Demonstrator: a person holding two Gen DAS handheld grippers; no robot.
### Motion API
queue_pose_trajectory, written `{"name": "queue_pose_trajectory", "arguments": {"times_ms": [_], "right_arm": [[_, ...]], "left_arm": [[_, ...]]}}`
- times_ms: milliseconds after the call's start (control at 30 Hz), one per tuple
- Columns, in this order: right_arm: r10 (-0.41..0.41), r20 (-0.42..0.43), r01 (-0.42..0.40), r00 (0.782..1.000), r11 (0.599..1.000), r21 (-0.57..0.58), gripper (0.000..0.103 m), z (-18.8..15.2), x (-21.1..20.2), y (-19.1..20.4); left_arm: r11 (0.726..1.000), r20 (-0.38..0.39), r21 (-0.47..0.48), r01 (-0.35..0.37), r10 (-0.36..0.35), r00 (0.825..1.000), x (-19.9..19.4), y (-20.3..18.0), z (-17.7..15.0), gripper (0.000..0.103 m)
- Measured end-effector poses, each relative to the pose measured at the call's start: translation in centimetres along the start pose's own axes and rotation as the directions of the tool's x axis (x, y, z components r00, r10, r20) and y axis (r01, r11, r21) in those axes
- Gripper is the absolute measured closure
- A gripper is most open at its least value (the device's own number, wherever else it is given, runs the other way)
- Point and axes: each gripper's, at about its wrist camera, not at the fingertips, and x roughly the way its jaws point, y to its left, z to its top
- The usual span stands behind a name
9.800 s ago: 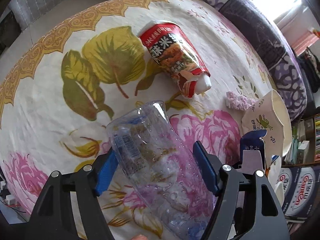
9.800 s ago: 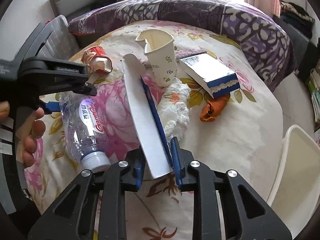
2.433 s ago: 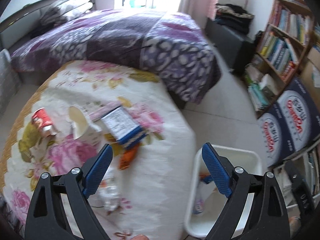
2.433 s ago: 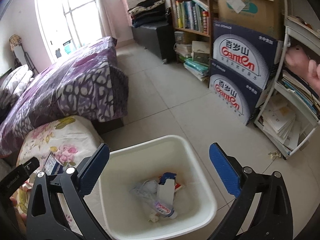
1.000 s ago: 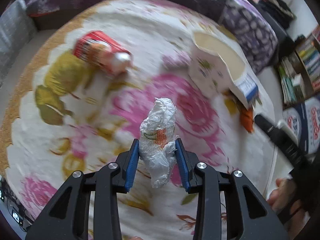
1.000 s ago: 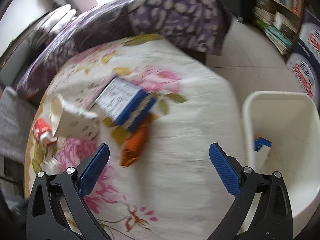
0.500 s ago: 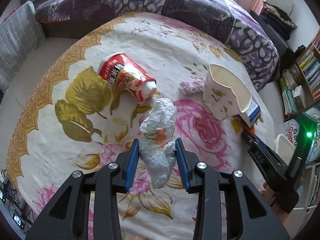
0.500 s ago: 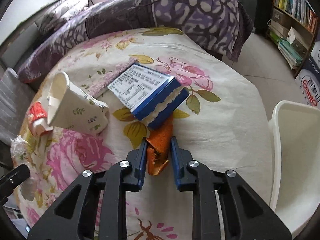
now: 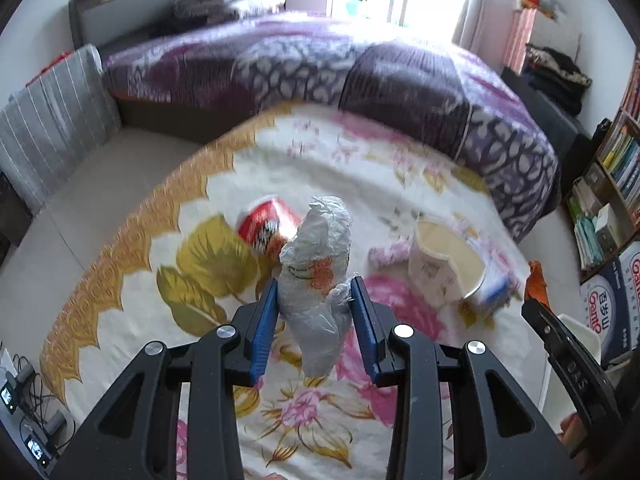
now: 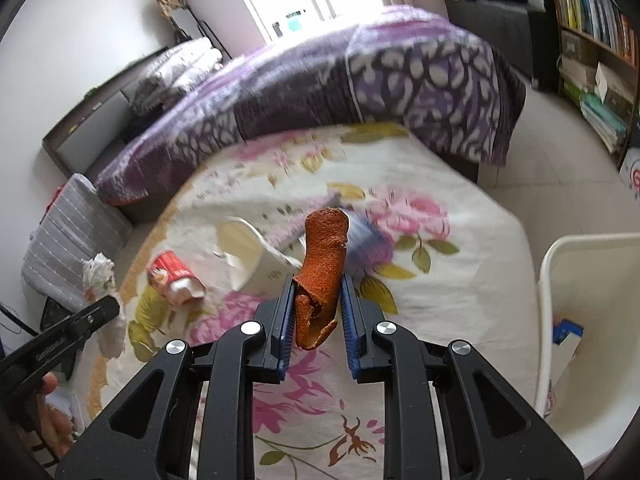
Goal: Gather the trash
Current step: 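Carry the tissue and orange wrapper to the bin and open both tools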
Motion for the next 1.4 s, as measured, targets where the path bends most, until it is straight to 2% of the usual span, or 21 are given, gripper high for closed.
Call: {"name": "queue_pose_trajectory", "arguments": {"times_ms": [133,367,833,1400], "right_arm": [[-0.011,0.061,0.013,0.998,0.999,-0.040,0.083,0.3,-2.2,0.9],[-0.050,0.137,0.061,0.989,0.995,-0.079,0.083,0.3,-5.1,1.8],[-0.094,0.132,0.103,0.987,0.993,-0.063,0.083,-0.2,-7.0,0.6],[-0.170,0.139,0.170,0.976,0.985,0.016,0.083,-0.1,-9.4,-4.4]], "left_arm": [[1.000,0.062,0.008,0.002,-0.002,0.998,-1.6,-0.7,0.4,0.067],[1.000,0.100,0.015,0.015,-0.017,0.995,-2.9,-1.4,0.4,0.067],[0.997,0.130,0.068,0.031,-0.040,0.991,-4.4,-3.9,-0.3,0.067],[0.985,0.131,0.150,0.086,-0.106,0.986,-5.2,-9.8,-1.4,0.067]]}}
